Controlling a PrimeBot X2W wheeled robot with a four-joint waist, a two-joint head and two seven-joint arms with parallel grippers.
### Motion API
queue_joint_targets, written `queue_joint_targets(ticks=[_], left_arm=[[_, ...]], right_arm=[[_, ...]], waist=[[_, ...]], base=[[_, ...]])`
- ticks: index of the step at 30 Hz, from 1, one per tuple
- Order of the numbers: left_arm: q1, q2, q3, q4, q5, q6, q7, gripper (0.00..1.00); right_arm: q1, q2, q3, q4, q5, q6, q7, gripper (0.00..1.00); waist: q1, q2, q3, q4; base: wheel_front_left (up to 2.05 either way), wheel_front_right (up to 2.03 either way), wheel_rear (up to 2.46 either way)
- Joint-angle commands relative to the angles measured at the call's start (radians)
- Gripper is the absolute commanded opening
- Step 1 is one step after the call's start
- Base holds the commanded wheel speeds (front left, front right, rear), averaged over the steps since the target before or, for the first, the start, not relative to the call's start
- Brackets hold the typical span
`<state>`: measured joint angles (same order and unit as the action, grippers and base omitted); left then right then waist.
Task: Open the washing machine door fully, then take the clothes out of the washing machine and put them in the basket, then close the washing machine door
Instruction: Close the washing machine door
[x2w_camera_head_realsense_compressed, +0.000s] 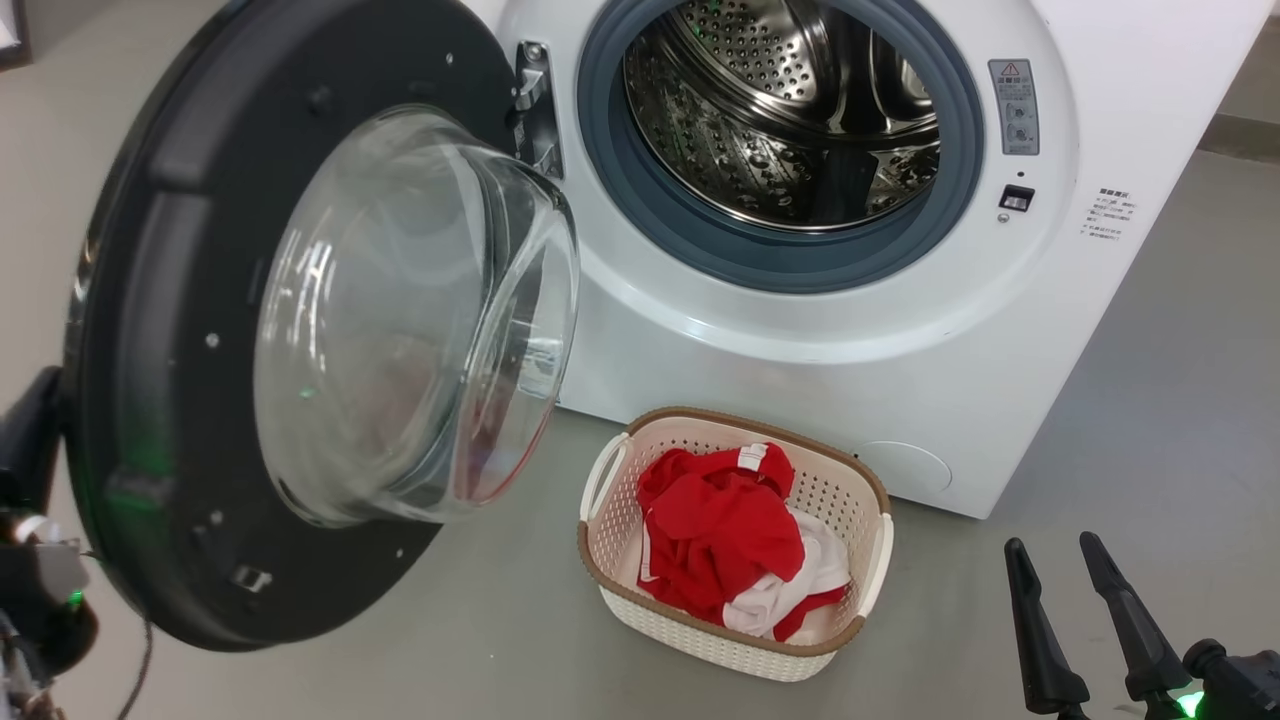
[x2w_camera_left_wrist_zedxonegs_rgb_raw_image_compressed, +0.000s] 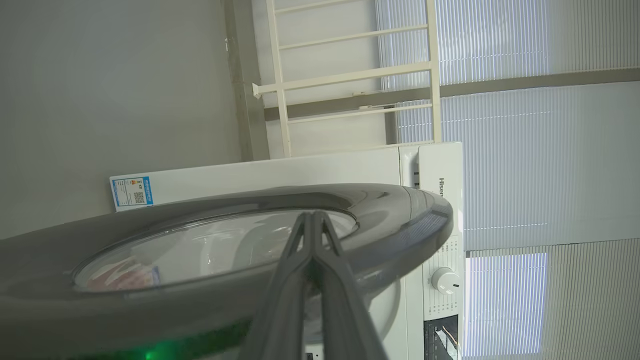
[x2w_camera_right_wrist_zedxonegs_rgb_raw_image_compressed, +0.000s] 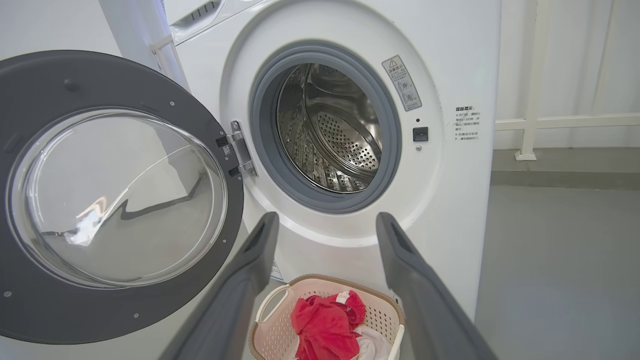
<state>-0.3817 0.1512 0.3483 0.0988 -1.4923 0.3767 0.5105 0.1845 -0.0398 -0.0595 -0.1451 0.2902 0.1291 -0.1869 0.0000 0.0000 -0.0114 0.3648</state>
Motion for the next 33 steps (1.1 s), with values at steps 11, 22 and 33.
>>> queue_joint_targets(ticks=[11,22,33], left_arm=[[0.069,-0.060,-0.051,-0.212,-0.032,0.052,0.046,0.00],[0.119,-0.088,-0.100,-0.325,-0.064,0.078,0.046,0.00],[0.162,-0.098,-0.165,-0.410,-0.112,0.096,0.031,0.00]], right_arm=[[-0.031,-0.010,0.024,-0.014,0.006,0.002,-0.018,1.00],[-0.035,-0.010,0.026,-0.009,0.010,0.002,-0.022,1.00],[-0.041,-0.010,0.025,-0.003,0.013,0.002,-0.029,1.00]], waist=[[0.0000,0.0000,0.009,-0.010],[0.0000,0.0000,0.008,-0.035],[0.0000,0.0000,0.017,-0.065]], base=[[0.00,0.00,0.00],[0.00,0.00,0.00],[0.00,0.00,0.00]])
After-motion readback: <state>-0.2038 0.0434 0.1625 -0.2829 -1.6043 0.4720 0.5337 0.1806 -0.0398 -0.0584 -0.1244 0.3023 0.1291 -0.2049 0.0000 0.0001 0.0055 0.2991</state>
